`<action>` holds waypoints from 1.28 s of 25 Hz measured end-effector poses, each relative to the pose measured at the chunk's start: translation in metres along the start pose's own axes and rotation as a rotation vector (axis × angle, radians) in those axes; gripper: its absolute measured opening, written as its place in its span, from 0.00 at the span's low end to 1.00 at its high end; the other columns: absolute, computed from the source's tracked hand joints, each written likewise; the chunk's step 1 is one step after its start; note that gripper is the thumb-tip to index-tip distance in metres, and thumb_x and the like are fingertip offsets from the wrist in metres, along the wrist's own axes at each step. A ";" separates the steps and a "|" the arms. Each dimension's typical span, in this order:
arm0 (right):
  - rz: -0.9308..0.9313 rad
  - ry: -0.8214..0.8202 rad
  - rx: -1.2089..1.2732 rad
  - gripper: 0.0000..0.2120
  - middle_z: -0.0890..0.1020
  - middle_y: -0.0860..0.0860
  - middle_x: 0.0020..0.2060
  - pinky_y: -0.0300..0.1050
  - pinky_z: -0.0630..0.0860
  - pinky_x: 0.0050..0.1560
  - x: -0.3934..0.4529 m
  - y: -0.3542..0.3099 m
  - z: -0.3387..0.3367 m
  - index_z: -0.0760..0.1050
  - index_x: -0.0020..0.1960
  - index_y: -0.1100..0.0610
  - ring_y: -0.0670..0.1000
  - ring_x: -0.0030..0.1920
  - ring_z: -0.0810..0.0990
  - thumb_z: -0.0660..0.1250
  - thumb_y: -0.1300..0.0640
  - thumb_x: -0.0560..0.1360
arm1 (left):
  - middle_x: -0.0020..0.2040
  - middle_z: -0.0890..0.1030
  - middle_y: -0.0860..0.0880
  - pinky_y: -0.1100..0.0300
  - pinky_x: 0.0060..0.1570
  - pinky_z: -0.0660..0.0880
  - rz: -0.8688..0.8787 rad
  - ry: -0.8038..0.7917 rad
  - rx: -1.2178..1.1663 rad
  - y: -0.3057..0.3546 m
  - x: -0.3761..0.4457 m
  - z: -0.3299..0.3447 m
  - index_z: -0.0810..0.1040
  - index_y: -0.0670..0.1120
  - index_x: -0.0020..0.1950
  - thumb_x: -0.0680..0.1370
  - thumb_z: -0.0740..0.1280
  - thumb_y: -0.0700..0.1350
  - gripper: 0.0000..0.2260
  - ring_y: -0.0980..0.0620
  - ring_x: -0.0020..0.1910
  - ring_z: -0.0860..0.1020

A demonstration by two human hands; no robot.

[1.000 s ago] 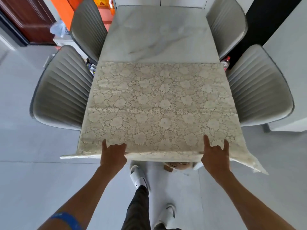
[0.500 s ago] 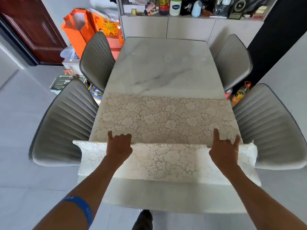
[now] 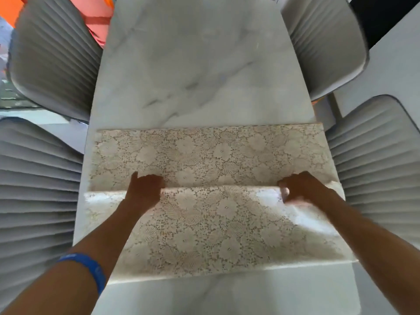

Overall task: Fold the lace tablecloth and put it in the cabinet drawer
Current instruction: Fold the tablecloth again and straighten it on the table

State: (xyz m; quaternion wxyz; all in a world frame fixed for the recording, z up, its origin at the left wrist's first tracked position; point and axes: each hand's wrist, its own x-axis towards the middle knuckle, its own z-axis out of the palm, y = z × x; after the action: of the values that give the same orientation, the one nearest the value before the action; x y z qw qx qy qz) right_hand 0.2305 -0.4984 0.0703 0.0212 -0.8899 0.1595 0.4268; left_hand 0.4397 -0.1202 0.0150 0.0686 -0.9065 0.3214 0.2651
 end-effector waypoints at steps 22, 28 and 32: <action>0.373 0.470 -0.275 0.11 0.79 0.53 0.48 0.60 0.65 0.66 0.126 0.028 -0.104 0.74 0.56 0.58 0.58 0.55 0.75 0.61 0.58 0.75 | 0.53 0.76 0.47 0.49 0.56 0.68 -0.031 0.158 0.287 -0.040 0.124 -0.103 0.72 0.46 0.59 0.79 0.61 0.40 0.09 0.46 0.54 0.75; 0.483 0.613 -0.154 0.17 0.74 0.59 0.53 0.65 0.62 0.68 0.126 0.002 -0.092 0.71 0.59 0.61 0.62 0.59 0.70 0.63 0.62 0.70 | 0.53 0.78 0.43 0.44 0.65 0.66 0.001 0.270 0.138 -0.049 0.142 -0.092 0.70 0.41 0.61 0.77 0.62 0.35 0.13 0.41 0.51 0.79; 0.048 0.739 0.154 0.29 0.63 0.58 0.73 0.63 0.62 0.69 0.100 -0.096 -0.068 0.60 0.73 0.56 0.61 0.72 0.64 0.64 0.58 0.74 | 0.66 0.70 0.42 0.40 0.71 0.57 -0.137 0.324 -0.041 -0.038 0.127 -0.080 0.64 0.44 0.67 0.81 0.59 0.48 0.17 0.41 0.65 0.71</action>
State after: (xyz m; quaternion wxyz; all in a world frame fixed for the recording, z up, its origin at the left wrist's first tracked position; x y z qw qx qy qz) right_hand 0.3689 -0.4457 0.0269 0.0193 -0.9757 0.2088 0.0640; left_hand 0.5810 -0.1839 0.0144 0.0153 -0.9583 0.2605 0.1169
